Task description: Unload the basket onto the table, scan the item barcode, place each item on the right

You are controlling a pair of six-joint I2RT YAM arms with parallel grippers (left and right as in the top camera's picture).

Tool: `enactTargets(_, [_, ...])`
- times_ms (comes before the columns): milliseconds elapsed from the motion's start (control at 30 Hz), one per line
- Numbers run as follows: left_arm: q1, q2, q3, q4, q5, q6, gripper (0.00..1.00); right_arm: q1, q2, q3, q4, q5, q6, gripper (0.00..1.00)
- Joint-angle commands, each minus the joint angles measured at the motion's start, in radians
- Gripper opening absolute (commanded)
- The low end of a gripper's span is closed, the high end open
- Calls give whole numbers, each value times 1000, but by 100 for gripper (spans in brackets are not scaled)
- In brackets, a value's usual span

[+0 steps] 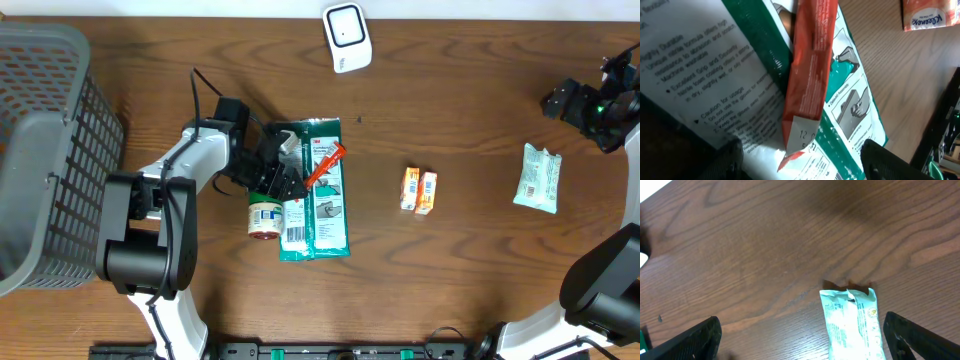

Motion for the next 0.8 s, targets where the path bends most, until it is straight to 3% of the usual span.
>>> enactTargets(0, [-5, 8, 5, -4, 23, -10, 73, -2, 3, -1, -1, 2, -10, 99])
enactTargets(300, [-6, 8, 5, -14, 102, -9, 63, -2, 3, -1, -1, 2, -10, 99])
enactTargets(767, [-70, 9, 5, -11, -11, -9, 55, -2, 3, -1, -1, 2, -10, 99])
